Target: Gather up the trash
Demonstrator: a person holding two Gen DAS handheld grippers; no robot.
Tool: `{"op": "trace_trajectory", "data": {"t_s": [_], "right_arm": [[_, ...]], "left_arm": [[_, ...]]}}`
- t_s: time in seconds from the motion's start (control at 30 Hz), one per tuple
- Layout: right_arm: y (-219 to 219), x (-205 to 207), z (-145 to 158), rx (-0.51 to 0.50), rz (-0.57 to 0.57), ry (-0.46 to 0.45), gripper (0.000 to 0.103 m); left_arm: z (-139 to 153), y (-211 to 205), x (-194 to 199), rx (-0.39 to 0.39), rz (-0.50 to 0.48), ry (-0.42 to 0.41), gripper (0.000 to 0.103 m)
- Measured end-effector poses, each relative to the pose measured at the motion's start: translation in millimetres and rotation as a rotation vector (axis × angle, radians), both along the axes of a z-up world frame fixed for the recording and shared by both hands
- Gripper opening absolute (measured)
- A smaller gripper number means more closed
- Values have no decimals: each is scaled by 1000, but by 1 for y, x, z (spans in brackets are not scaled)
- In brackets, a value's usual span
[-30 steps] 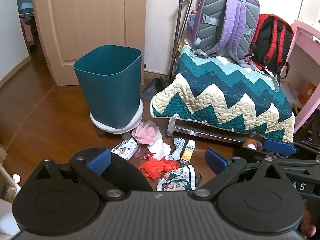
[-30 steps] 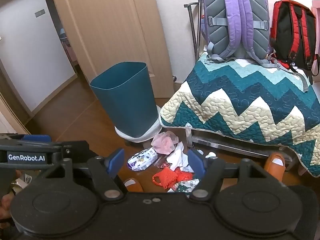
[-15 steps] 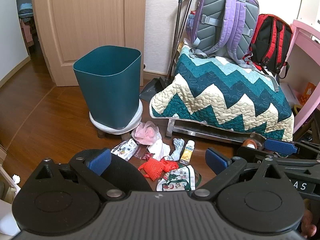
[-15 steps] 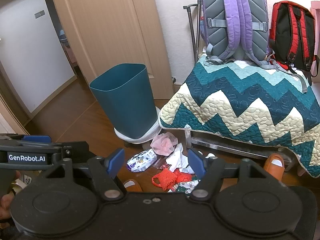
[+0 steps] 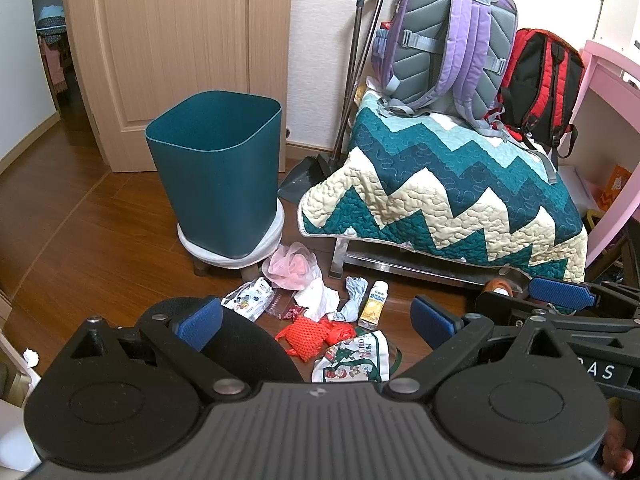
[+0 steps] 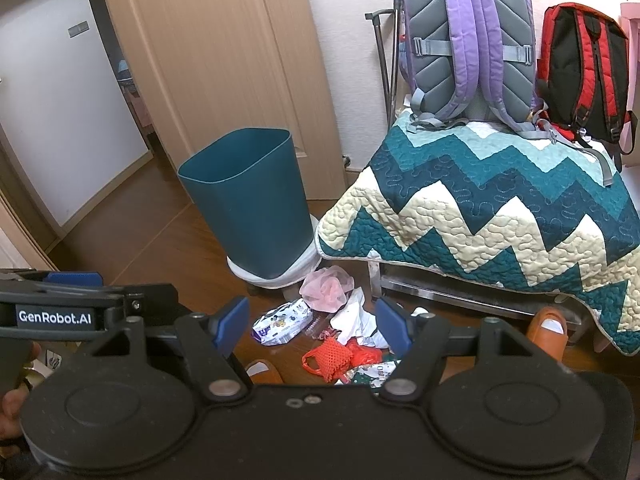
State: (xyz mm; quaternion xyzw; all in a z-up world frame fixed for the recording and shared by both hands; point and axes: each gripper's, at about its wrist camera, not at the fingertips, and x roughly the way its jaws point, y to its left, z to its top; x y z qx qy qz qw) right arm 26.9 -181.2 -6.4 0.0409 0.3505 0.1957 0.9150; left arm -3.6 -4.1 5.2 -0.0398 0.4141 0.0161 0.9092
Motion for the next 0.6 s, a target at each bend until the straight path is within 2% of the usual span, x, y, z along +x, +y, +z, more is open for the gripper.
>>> {"op": "trace_trajectory", "data": {"t_s": [0.6], "right_arm": [[3, -10, 7, -17, -10, -50, 69]], "left_arm": [[7, -4, -10, -3, -13, -45, 101]]}}
